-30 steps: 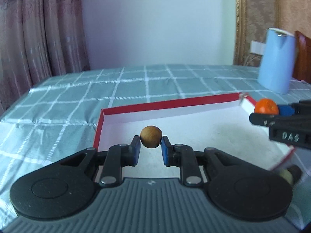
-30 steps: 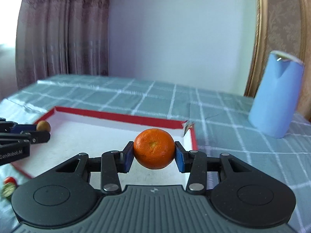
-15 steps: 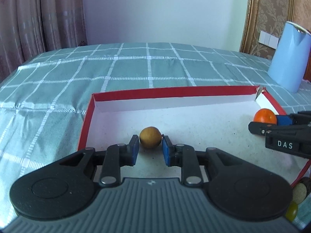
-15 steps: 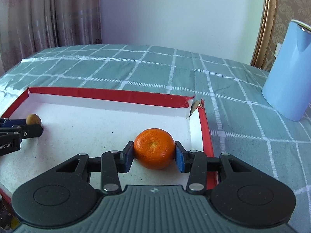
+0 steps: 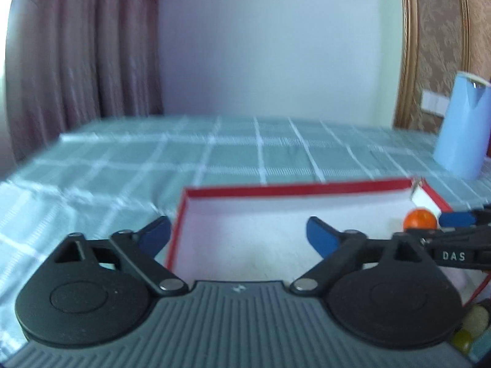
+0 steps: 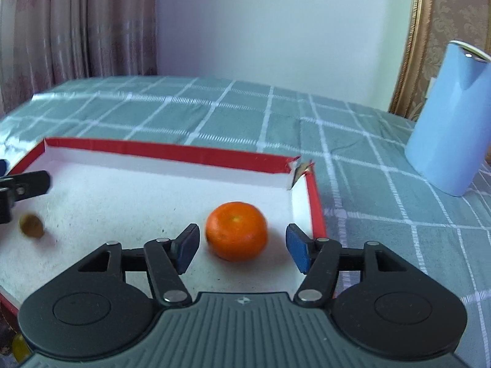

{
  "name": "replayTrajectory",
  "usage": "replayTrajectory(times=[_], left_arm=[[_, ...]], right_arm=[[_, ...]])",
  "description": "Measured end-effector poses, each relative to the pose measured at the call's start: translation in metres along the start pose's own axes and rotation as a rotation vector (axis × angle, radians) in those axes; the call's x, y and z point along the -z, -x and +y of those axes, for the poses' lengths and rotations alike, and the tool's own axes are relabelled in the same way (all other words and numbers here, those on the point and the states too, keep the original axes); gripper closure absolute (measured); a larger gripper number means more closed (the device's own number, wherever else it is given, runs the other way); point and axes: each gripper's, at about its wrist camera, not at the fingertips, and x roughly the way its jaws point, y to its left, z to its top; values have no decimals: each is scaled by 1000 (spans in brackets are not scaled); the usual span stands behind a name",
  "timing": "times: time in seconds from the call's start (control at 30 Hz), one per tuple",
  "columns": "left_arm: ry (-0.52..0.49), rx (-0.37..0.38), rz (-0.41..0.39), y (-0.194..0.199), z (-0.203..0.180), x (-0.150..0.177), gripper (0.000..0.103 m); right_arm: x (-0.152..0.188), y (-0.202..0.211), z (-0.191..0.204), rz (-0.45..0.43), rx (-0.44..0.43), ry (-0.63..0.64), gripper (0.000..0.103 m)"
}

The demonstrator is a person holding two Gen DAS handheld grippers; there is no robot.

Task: Organize fruits
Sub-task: 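Lower the brown fruit into the red box with left while right drops the tangerine in, then lift both open grippers out of the box back toward the fruits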

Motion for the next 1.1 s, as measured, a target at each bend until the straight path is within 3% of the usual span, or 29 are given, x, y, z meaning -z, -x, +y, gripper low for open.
replayTrajectory(times=[0.1,0.27,0.47,0.53,0.67,0.77,0.87,1.0,1.1], left_arm=[[1,-5,-70,18,2,2,0],[11,-15,-141,46,10,15,0],[96,25,-139,83,37,42,0],[95,43,-129,93,41,51,0],[160,178,-105,110,57,63,0],[177,202,-44,113,60,75,0],[103,160,-56,124,48,80,0],[-73,154,-49,131,24,90,0],[-201,87,-44,131,5,99,0]], right_arm=[[5,8,-7,-32,-1,-37,35],[11,34,-17,-111,-18,-99,35],[37,76,-22,-192,-42,-120,35],[53,88,-26,-199,-44,-129,29],[77,112,-36,-209,-84,-156,29],[94,130,-41,-261,-95,-163,29],[105,132,-40,-245,-76,-109,29],[107,131,-55,-237,-125,-180,28],[105,123,-61,-195,-138,-215,28]])
